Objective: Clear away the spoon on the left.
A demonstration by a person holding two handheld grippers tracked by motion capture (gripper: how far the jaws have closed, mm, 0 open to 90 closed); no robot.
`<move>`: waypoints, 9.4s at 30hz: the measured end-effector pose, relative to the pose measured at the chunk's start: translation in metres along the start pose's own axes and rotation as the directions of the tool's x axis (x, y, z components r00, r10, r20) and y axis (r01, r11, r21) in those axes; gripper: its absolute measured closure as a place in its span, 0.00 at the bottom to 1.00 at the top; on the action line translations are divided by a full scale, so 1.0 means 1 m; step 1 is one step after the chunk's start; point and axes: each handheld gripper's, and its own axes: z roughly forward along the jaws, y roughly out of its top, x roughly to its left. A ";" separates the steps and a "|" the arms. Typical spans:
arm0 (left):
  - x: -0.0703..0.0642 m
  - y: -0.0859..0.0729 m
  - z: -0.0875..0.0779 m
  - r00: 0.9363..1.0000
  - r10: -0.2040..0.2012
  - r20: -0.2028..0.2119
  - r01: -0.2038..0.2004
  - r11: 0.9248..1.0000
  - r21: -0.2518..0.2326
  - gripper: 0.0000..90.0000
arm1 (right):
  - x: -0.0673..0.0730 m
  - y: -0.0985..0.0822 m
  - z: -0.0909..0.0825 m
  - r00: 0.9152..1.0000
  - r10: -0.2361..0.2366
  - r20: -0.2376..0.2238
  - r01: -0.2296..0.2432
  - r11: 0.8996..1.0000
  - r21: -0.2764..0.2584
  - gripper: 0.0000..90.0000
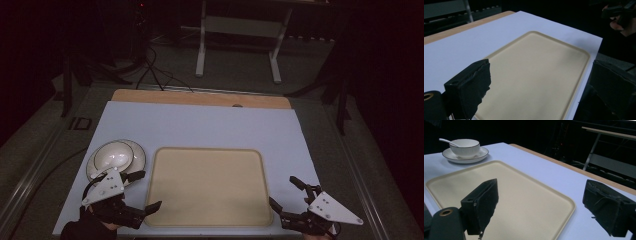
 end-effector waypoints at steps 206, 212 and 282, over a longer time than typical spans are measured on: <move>0.067 0.026 -0.058 0.805 -0.446 -0.390 0.484 0.875 -0.003 0.96 | 0.000 -0.001 0.006 1.000 0.014 -0.015 -0.014 1.000 0.007 0.15; 0.062 0.032 -0.054 0.802 -0.457 -0.384 0.485 0.874 -0.027 0.96 | 0.002 0.000 0.007 1.000 0.004 -0.022 -0.004 1.000 0.005 0.14; -0.028 0.023 0.054 0.788 -0.423 -0.448 0.401 0.904 -0.148 0.96 | -0.002 0.000 0.012 0.999 0.025 -0.042 -0.026 1.000 -0.001 0.14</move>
